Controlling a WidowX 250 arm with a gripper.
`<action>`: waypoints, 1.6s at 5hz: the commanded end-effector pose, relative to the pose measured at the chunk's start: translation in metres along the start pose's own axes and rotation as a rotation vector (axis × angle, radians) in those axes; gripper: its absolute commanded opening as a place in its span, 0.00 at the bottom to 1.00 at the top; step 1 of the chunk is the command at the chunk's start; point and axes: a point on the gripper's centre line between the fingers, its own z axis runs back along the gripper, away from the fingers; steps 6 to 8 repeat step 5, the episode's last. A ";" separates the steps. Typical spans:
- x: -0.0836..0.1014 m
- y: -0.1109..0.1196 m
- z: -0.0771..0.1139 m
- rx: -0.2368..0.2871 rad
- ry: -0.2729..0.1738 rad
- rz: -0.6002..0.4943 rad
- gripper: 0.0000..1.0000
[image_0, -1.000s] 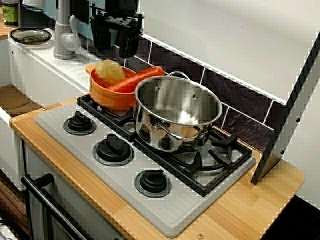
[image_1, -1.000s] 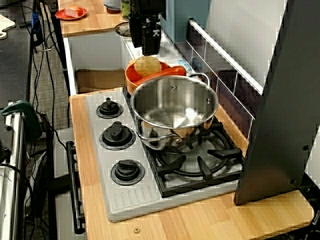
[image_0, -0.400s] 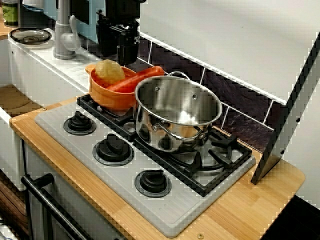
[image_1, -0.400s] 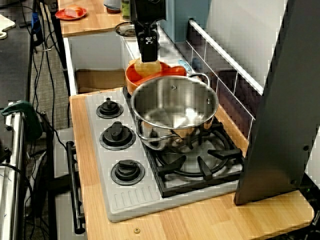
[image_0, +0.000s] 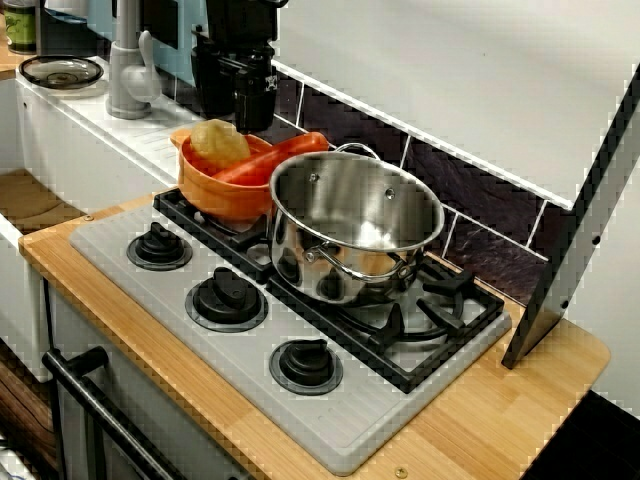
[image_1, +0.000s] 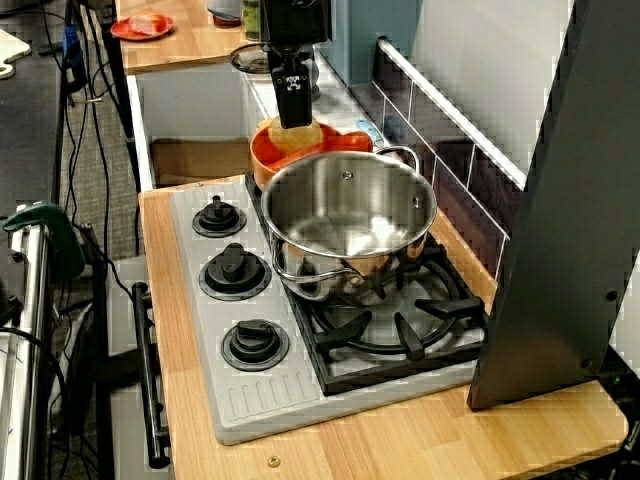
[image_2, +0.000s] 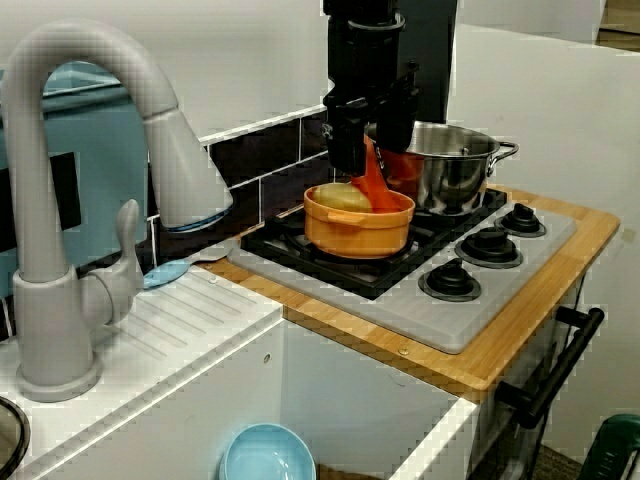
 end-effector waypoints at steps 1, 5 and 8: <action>-0.002 -0.001 0.005 -0.122 -0.093 -0.062 1.00; 0.010 -0.002 -0.014 -0.175 -0.137 -0.151 1.00; 0.010 -0.002 -0.014 -0.175 -0.137 -0.151 1.00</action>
